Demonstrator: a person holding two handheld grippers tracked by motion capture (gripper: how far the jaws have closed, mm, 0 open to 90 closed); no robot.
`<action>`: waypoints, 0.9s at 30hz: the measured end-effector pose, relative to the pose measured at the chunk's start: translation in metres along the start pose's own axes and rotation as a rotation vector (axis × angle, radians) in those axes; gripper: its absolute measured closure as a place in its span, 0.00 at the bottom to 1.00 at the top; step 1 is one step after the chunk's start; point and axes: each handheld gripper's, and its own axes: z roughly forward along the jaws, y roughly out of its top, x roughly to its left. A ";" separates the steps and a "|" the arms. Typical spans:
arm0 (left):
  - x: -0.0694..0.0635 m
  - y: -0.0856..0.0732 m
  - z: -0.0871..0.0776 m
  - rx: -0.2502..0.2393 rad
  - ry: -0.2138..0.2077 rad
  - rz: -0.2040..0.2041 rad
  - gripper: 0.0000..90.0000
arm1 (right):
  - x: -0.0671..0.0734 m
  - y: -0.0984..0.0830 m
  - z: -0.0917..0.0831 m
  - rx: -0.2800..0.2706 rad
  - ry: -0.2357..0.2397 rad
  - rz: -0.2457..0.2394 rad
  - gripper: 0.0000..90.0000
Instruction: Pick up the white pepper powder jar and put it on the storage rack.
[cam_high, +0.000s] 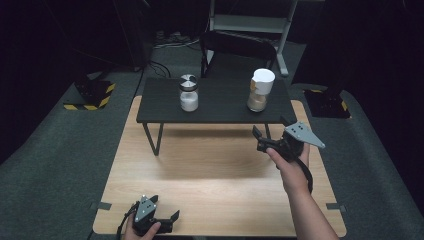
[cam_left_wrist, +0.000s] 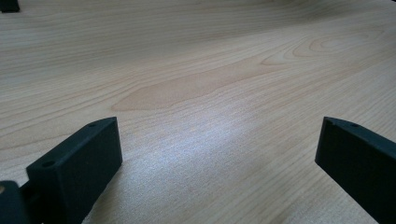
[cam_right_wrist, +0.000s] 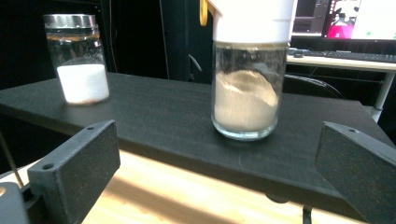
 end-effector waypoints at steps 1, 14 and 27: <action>0.000 0.000 0.000 -0.002 0.001 0.002 0.01 | -0.001 -0.002 -0.003 -0.001 0.001 0.003 0.00; -0.001 -0.001 0.000 -0.004 0.001 0.009 0.01 | -0.001 -0.035 -0.033 -0.005 0.016 0.007 0.00; -0.002 -0.002 0.000 -0.007 0.002 0.017 0.01 | -0.001 -0.063 -0.060 0.028 0.010 -0.004 0.00</action>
